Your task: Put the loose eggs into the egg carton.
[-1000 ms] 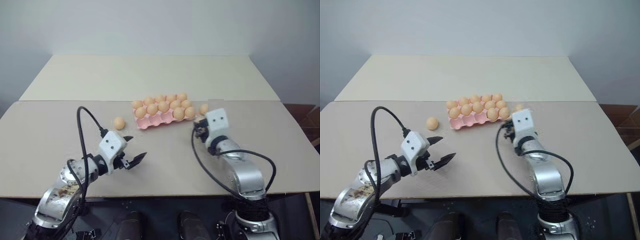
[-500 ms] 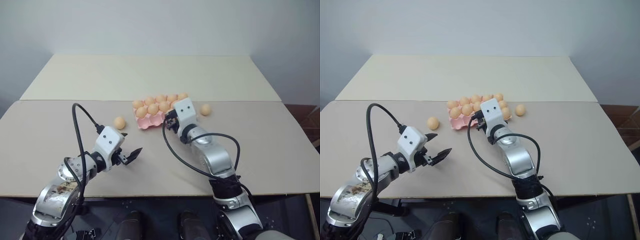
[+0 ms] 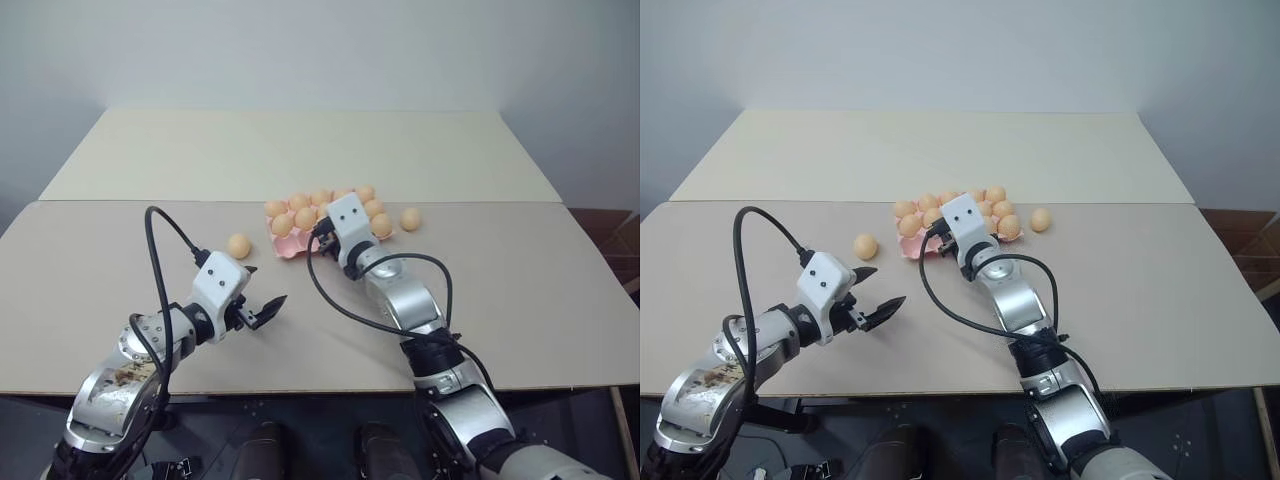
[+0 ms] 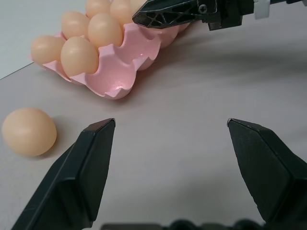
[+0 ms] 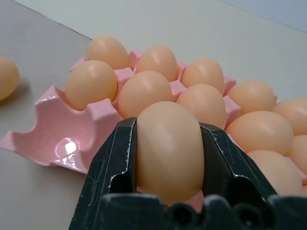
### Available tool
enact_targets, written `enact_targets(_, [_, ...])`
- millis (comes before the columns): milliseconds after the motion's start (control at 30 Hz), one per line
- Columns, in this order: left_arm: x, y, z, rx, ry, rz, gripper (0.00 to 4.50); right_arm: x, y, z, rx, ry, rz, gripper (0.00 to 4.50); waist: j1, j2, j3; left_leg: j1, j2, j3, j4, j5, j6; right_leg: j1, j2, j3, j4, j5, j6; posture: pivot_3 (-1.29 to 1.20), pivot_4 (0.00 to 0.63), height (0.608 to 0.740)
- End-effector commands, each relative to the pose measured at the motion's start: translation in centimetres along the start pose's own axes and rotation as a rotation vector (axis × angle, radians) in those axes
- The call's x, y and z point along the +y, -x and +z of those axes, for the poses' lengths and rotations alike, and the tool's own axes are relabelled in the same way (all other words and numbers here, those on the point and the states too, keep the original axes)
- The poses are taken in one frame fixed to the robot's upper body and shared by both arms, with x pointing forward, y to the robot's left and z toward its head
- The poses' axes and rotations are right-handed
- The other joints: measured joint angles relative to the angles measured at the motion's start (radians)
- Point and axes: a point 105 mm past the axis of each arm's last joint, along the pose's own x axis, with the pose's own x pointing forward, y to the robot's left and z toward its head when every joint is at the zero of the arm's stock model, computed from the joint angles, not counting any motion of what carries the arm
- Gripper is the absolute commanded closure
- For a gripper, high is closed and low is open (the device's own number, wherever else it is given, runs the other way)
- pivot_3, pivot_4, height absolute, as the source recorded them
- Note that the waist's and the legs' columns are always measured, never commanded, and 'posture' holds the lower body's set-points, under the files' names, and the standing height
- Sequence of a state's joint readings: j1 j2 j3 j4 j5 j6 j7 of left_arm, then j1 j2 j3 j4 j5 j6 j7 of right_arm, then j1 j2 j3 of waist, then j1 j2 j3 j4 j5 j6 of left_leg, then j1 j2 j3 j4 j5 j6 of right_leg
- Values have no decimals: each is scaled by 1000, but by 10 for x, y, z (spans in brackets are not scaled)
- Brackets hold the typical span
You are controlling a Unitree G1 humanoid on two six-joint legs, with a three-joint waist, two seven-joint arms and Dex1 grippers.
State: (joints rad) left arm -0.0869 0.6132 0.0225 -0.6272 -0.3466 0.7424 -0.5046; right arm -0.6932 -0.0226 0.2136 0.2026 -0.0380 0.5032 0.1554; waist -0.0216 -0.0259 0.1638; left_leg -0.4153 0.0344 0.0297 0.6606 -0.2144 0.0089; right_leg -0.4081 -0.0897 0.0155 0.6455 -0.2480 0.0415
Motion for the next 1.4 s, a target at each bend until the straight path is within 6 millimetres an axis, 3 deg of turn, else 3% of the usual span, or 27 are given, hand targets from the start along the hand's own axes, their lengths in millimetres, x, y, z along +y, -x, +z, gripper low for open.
enact_targets(33, [-1,3,15,-49,-50,1,454,-5,0,20,-81,11,-20,1575,0,0,0,0,0,0,0,0,0,0,0,0,0,0,0,0,150,740])
enact_targets(167, [-2,3,15,-49,-51,-3,454,-5,1,24,-100,7,-28,267,0,0,0,0,0,0,0,0,0,0,0,0,0,0,0,0,150,740])
enact_targets(333, [-3,4,15,-48,-50,-8,454,-6,9,34,-149,-15,-25,267,0,0,0,0,0,-1,0,0,0,0,0,0,0,0,0,0,150,740])
enact_targets(400, [-3,4,15,-51,-48,-9,454,-6,19,47,-215,-53,-18,267,1,0,0,0,0,-1,0,0,0,0,0,0,0,0,0,0,150,740])
enact_targets(533, [-4,4,19,-88,-26,-2,454,-26,57,69,-370,-123,-48,267,6,0,0,0,0,-3,0,0,0,0,0,0,0,0,0,0,150,740])
enact_targets(667, [-8,7,19,-104,-16,-21,454,-36,86,54,-343,-197,-71,267,9,0,0,0,0,-3,0,0,0,0,-1,0,0,0,0,0,150,740])
enact_targets(800, [-9,3,20,-113,-14,-19,454,-35,113,15,-200,-374,-137,267,8,0,0,0,1,-2,0,0,0,0,0,0,0,0,0,0,150,740])
enact_targets(933, [-13,1,25,-142,-21,-43,454,-28,133,-6,-143,-309,-151,127,3,0,0,0,0,-2,0,0,0,0,-1,1,0,0,0,0,150,740])
enact_targets(1067, [-13,-1,26,-146,-39,-59,454,-30,133,0,-145,-300,-159,127,2,0,0,1,1,-2,0,0,0,0,0,1,-1,0,0,0,150,740])
enact_targets(1400, [-19,-12,40,-190,-57,-111,454,-73,100,16,-120,-215,-309,127,9,0,0,-1,0,0,0,0,0,0,0,0,-2,0,0,0,150,740])
